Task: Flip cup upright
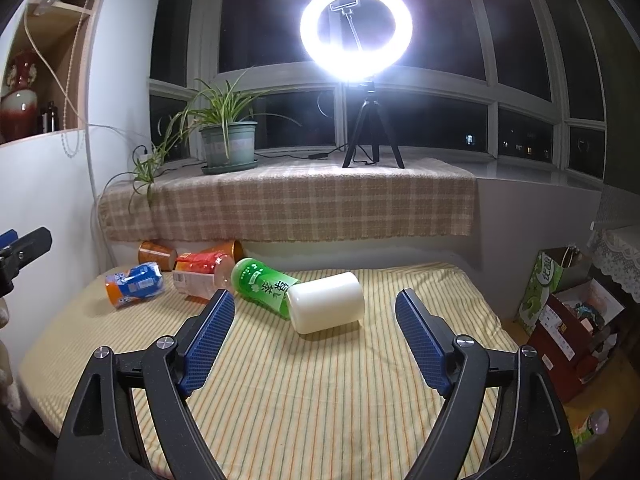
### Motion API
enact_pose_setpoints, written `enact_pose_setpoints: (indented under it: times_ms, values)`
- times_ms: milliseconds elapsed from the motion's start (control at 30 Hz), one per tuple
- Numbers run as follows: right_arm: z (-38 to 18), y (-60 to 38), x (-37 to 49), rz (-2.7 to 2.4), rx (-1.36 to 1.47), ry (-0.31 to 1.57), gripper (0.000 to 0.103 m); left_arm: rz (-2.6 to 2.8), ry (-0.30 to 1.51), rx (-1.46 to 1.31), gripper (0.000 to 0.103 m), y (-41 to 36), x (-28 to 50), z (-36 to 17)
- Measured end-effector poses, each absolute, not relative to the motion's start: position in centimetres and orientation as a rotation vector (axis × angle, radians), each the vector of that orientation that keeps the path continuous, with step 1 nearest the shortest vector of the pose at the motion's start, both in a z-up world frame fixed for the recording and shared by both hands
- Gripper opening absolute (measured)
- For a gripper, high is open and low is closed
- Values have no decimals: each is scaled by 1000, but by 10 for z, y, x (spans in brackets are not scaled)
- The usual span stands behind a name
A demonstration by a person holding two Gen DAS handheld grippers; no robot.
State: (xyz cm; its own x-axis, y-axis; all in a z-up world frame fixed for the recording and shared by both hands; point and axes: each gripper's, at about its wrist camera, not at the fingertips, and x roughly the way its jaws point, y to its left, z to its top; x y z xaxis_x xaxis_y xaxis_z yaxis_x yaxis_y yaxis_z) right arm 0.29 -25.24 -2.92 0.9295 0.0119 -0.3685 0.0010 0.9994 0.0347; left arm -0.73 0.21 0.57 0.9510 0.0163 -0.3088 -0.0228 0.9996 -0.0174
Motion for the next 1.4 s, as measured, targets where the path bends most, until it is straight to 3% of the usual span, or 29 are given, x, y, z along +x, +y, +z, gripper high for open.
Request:
enact_pose_setpoints:
  times_ms: [1400]
  values:
    - [-31,-244,2,8,21,375,83,17,310,-19,102,1,-9,5]
